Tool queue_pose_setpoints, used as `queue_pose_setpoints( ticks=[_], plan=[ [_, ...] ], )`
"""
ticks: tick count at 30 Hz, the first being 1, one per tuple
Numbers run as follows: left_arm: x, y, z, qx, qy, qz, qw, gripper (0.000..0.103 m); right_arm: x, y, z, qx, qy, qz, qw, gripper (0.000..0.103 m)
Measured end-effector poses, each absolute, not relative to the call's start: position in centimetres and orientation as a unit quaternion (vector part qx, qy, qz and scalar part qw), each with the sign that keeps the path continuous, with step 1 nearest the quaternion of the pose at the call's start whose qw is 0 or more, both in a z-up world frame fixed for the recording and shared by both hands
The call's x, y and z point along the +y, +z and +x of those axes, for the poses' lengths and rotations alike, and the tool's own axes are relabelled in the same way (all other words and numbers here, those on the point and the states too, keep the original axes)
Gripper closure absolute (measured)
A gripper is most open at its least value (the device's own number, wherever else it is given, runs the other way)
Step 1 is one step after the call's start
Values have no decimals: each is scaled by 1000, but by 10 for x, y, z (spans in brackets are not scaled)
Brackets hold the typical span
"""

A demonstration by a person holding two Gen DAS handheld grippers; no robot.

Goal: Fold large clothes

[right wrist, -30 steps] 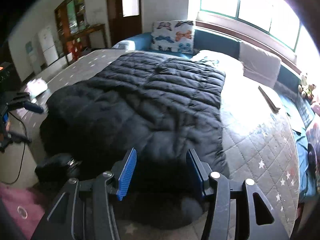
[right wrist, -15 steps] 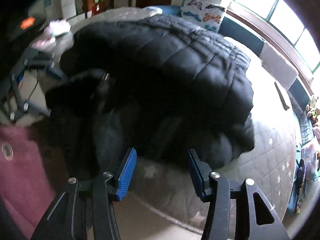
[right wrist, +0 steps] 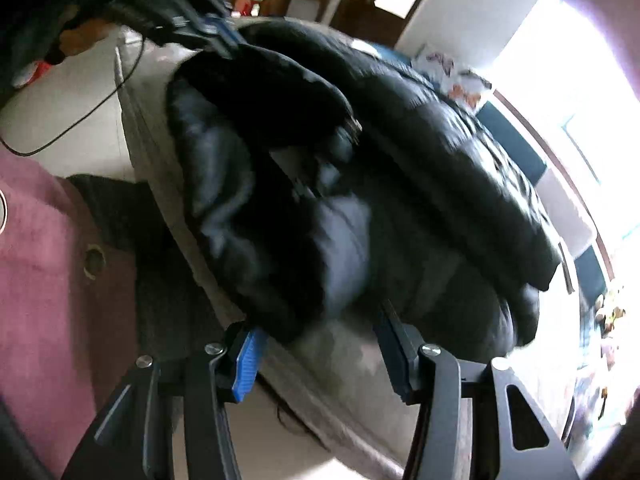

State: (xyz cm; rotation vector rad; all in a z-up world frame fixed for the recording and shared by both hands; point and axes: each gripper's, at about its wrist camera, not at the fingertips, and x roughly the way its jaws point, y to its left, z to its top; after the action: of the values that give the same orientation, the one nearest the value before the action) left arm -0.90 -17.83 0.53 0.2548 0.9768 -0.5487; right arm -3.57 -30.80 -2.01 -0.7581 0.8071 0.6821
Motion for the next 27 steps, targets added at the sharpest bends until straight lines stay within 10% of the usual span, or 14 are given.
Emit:
queue_pose_setpoints(
  ticks=[5,12,17,27],
  plan=[
    [-168,15,5,466,-275,89,837,93,-290,-29,-35,341,304,-363,812,46],
    [-143,20,-15,472,-297,77,826,87,-291,-12,-2,390,293,-292,823,78],
    [-109,32,-48,431,-281,84,853,25,-290,24,12,375,287,-247,846,79],
    [-109,5,-72,377,-188,196,886,25,-290,59,43,355,271,-192,874,81]
  ],
)
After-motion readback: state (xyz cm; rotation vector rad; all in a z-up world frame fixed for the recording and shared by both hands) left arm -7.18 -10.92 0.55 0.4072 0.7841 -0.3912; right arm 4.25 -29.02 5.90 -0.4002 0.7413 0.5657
